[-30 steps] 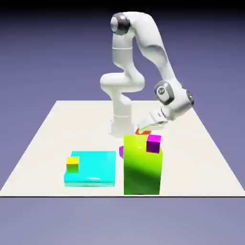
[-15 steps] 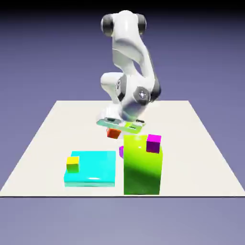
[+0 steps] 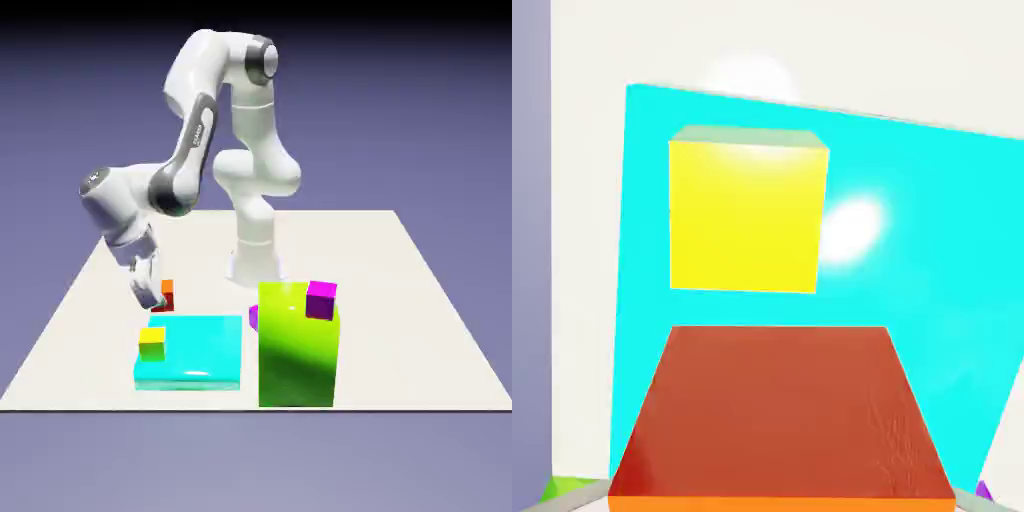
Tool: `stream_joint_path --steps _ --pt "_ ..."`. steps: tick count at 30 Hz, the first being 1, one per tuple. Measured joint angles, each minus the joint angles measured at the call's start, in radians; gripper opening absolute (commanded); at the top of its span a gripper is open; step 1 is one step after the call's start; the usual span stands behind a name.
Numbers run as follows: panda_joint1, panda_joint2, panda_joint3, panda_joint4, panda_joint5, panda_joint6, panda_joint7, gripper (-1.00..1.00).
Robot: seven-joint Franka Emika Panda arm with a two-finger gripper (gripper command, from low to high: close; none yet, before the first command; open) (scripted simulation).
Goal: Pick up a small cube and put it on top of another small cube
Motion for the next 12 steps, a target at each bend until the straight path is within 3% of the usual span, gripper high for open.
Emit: stream_joint_path --steps 6,7,12 --pt "0.022 0.095 0.038 -0.046 0.076 0.162 0.007 -1.0" --pt "0.025 0.113 0.043 -0.053 0.088 0.185 -0.002 1.0" --pt "0.008 0.014 0.017 -0.017 0.018 0.054 0.051 1.0"
